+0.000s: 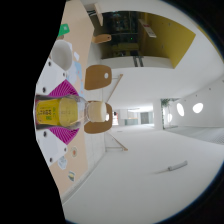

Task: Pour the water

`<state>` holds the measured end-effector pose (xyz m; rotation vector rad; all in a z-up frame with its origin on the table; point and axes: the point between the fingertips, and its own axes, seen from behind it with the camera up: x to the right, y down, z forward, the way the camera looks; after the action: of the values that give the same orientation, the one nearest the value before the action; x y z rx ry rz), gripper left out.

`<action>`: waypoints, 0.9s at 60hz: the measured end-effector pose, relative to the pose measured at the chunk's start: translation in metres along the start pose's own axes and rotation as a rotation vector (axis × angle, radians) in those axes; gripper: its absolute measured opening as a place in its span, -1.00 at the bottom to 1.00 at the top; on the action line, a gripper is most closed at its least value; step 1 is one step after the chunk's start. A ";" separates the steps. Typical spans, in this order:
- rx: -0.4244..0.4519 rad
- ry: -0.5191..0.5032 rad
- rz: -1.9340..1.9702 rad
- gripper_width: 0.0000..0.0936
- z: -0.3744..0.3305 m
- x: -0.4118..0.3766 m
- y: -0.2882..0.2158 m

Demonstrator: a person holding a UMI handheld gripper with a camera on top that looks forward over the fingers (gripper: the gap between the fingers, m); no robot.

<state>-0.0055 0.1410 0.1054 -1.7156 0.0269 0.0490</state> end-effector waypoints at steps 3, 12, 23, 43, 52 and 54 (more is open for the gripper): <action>-0.016 -0.018 -0.008 -0.28 -0.005 -0.002 0.009; -0.037 -0.041 -0.077 -0.27 0.013 -0.003 0.016; -0.103 -0.053 -0.073 0.52 0.007 -0.005 0.027; -0.132 -0.156 0.053 0.82 -0.124 -0.015 0.031; -0.122 -0.221 0.151 0.82 -0.184 -0.019 0.035; -0.120 -0.229 0.175 0.83 -0.190 -0.022 0.036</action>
<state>-0.0255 -0.0527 0.0982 -1.8145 0.0039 0.3835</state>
